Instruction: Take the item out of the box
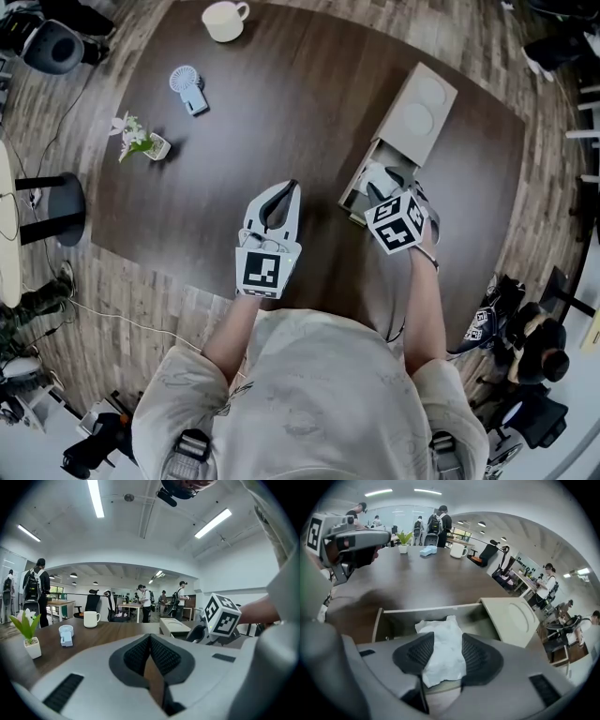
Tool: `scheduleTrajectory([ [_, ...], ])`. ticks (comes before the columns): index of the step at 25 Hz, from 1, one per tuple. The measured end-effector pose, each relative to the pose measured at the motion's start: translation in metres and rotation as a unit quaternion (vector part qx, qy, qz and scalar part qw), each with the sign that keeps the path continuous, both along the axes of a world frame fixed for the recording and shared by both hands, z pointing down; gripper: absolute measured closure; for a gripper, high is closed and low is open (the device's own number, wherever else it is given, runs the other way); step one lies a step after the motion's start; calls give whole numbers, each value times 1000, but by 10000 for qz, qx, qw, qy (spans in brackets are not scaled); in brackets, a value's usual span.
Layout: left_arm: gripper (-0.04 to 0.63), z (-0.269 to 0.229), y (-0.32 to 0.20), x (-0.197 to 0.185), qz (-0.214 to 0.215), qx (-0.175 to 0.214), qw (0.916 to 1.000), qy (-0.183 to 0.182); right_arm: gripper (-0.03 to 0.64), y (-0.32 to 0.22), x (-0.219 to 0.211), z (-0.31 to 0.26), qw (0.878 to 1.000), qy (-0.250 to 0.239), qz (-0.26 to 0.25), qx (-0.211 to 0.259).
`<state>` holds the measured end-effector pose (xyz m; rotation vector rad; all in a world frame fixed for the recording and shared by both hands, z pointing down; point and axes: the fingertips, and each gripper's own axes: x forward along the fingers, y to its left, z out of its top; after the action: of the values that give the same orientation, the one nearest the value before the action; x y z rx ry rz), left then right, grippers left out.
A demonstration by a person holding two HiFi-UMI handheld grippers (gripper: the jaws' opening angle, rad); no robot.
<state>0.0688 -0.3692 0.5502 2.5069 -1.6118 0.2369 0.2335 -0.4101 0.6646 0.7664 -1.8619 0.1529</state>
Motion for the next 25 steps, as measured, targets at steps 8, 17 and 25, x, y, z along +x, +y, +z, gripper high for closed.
scheduleTrajectory([
  [8,592,5,0,1,-15,-51,10000,38,455,1,-1,6,9994,-87,180,-295],
  [17,592,3,2,4,9,-29,10000,21,577,2,6,8,9989,433,-161,-109],
  [25,592,-1,3,4,11,20,10000,18,598,2,6,7,9993,343,-135,-119],
])
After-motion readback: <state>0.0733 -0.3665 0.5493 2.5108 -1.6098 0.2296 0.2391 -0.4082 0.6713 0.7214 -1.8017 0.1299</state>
